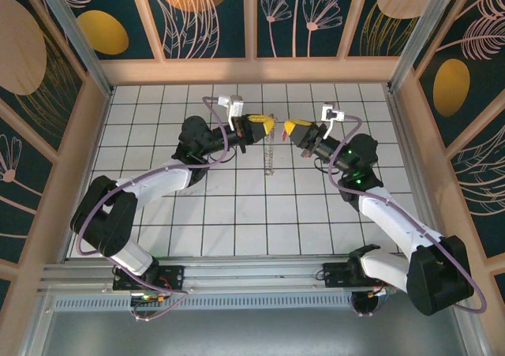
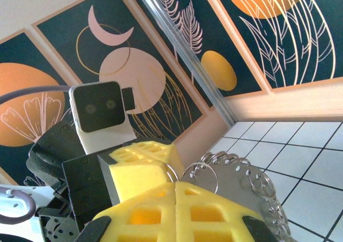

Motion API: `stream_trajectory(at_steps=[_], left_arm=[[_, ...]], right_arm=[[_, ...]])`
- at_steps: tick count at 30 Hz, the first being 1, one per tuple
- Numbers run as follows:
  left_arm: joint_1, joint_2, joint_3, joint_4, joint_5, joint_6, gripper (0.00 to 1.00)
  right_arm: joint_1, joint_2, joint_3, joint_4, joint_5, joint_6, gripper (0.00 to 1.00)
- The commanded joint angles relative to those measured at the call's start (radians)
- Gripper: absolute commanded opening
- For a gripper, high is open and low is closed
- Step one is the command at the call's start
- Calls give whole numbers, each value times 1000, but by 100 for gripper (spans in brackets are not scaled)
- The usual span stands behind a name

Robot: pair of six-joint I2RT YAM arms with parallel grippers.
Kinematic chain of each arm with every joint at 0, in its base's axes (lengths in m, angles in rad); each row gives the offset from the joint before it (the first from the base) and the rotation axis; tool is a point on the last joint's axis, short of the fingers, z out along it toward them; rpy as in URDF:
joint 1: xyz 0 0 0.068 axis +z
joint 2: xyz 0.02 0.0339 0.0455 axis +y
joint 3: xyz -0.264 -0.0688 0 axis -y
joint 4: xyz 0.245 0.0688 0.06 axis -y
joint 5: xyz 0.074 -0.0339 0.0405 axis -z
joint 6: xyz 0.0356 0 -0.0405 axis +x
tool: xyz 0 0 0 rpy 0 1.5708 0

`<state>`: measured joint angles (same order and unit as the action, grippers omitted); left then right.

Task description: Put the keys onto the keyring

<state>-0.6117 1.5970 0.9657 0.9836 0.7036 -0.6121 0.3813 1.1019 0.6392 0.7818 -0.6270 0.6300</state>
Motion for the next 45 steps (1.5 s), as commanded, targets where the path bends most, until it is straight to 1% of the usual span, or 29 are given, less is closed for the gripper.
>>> stream_trajectory(at_steps=[1, 22, 32, 45], left_arm=[[-11, 0, 37, 27, 19, 23, 0], [-28, 15, 53, 15, 29, 29, 0], [-28, 2, 40, 25, 5, 31, 0], [-29, -16, 24, 51, -10, 28, 0]], right_arm=[[16, -15, 40, 35, -2, -24, 0], [46, 25, 95, 10, 12, -44, 0], [50, 24, 83, -38, 45, -70, 0], [11, 12, 31, -69, 84, -63, 0]])
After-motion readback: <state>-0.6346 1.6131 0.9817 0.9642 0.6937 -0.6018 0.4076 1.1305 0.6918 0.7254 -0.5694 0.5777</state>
